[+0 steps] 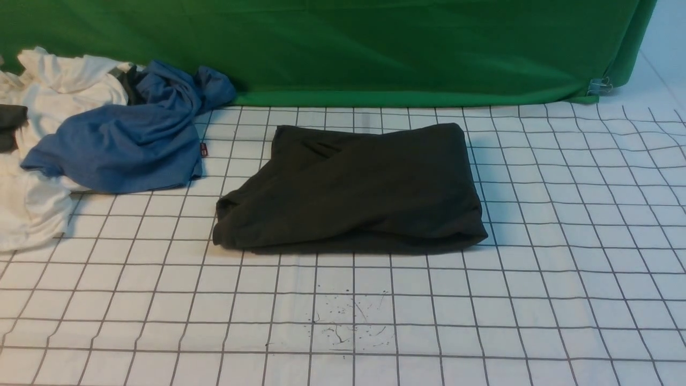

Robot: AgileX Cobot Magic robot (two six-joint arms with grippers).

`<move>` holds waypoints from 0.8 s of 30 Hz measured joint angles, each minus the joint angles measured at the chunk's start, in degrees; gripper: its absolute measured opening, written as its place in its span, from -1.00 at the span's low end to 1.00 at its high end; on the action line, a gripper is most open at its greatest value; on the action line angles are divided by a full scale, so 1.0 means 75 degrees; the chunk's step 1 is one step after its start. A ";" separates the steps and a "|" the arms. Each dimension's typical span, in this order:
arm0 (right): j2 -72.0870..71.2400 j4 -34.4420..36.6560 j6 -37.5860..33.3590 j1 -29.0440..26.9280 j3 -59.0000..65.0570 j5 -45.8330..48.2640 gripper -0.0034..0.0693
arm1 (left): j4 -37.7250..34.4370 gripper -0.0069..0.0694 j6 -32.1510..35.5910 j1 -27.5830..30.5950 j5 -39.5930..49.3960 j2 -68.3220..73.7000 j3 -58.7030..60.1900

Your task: Fold a long-sleeved shirt over a white checkered tablecloth.

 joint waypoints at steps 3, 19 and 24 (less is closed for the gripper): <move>-0.0574 0.0000 0.0000 0.0000 0.0283 -0.0027 -0.79 | 0.0000 -0.91 0.0061 0.0000 -0.0024 -0.0438 0.0144; -0.0996 0.0000 0.0000 0.0000 0.0340 -0.0106 -0.72 | 0.0014 -0.91 0.0181 0.0000 0.0022 -0.0574 0.0159; -0.0996 0.0000 0.0000 0.0000 0.0340 -0.0106 -0.71 | 0.0014 -0.90 0.0181 0.0000 0.0022 -0.0574 0.0159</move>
